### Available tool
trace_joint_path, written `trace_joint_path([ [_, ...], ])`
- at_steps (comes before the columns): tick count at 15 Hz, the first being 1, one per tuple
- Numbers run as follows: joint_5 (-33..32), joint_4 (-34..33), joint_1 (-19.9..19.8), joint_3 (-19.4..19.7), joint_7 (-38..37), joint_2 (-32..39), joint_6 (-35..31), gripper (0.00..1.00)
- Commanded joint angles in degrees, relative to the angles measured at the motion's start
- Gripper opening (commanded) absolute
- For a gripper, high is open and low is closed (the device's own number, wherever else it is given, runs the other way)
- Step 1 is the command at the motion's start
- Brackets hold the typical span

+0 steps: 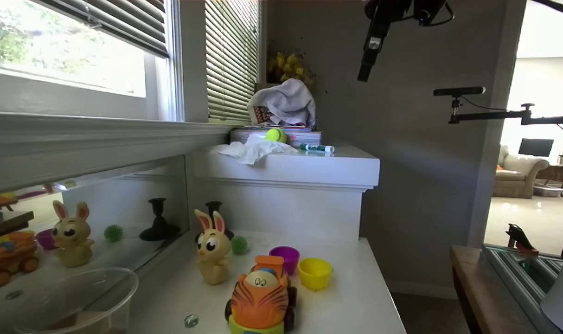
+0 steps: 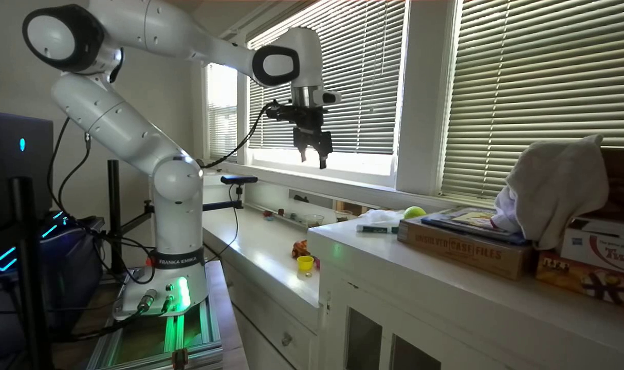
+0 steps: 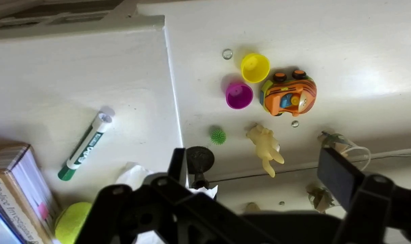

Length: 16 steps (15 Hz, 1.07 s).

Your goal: Remove the yellow object from the bowl

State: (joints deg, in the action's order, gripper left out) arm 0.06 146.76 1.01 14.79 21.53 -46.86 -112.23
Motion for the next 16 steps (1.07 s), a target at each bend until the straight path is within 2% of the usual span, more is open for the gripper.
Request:
trace_joint_path([
  [1, 2.4, -2.69, 3.0, -4.61, -1.86, 4.82, -3.42, 1.0],
  [6, 4.25, -5.91, 7.22, -11.26, -4.99, 12.07, -8.32, 1.0],
  [10, 3.37, -7.96, 8.06, -15.82, -9.06, 18.45, -14.59, 1.0],
  [14, 3.11, -8.19, 8.99, -18.1, -9.29, 23.05, -23.07, 1.0],
  [15, 2.62, -6.62, 8.58, -17.56, -8.53, 20.4, -20.56, 1.0],
  [16, 2.61, -6.72, 8.75, -17.89, -8.56, 21.48, -21.96, 1.0],
])
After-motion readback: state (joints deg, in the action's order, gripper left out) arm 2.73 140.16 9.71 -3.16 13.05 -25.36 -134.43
